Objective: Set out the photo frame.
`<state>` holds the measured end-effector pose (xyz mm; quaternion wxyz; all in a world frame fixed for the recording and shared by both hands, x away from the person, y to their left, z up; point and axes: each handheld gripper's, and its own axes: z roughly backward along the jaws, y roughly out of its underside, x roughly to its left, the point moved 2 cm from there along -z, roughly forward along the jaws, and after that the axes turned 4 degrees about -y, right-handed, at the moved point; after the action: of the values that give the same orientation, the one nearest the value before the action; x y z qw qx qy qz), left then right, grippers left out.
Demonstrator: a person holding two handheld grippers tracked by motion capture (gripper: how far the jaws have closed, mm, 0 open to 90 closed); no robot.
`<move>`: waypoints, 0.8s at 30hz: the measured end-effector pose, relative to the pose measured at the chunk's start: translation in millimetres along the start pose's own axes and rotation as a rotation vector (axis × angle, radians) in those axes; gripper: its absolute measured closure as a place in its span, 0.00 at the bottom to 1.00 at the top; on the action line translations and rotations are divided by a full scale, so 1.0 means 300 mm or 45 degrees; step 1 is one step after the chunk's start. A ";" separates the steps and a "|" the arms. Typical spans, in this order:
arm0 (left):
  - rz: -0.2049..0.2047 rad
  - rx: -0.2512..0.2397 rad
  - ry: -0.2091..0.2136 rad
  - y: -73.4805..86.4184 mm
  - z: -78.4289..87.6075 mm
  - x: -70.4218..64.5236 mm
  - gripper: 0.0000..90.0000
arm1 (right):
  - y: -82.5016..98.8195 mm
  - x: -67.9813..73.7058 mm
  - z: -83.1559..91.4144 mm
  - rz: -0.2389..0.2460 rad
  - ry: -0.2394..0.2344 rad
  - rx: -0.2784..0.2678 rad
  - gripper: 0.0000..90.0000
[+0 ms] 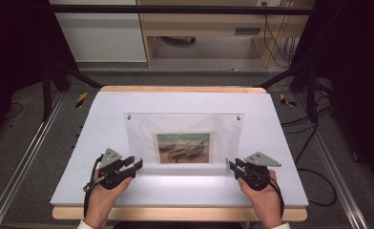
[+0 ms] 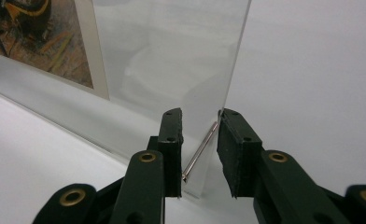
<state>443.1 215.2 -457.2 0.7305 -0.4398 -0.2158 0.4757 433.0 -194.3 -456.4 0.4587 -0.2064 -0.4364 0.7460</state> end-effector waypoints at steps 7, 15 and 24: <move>-0.008 0.005 -0.001 0.004 0.004 -0.004 0.65 | 0.004 0.000 0.001 0.005 0.000 -0.001 0.78; -0.014 0.009 0.001 0.009 0.005 -0.006 0.65 | 0.010 0.003 0.004 0.000 -0.004 0.007 0.78; -0.018 0.011 0.000 0.012 0.006 -0.008 0.65 | 0.013 0.003 0.004 0.003 -0.008 0.008 0.78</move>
<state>438.7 214.4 -459.1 0.7358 -0.4350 -0.2170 0.4714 429.7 -194.9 -458.9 0.4572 -0.2032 -0.4351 0.7486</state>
